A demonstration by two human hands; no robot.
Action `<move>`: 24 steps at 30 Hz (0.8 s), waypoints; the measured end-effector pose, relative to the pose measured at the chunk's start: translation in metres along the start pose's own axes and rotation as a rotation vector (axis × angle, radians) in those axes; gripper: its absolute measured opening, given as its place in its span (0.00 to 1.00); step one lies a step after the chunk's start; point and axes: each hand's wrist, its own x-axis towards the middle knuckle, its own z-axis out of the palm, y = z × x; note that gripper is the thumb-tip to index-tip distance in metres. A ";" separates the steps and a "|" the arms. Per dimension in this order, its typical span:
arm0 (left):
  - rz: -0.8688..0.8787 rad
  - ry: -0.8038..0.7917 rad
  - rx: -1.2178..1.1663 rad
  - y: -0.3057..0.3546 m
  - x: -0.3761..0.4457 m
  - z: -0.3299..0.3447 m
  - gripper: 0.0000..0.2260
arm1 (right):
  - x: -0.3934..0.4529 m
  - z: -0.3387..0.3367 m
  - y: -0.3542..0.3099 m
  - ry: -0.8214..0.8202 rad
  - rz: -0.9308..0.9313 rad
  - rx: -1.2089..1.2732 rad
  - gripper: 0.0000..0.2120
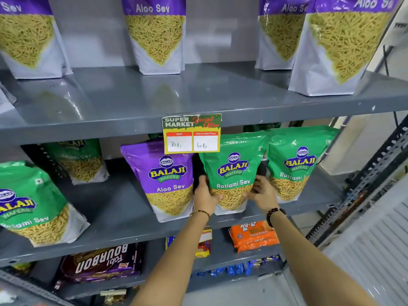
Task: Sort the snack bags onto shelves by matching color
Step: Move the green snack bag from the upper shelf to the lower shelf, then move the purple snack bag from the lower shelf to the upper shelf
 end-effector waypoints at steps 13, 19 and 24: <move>-0.150 -0.035 -0.114 -0.052 -0.064 -0.030 0.32 | -0.056 0.057 0.029 0.302 0.109 -0.026 0.35; -0.253 0.065 -0.078 -0.083 -0.085 -0.072 0.30 | -0.083 0.105 0.024 0.201 0.098 -0.055 0.26; -0.288 0.193 -0.069 -0.089 -0.076 -0.105 0.29 | -0.082 0.140 0.013 -0.024 0.119 -0.060 0.31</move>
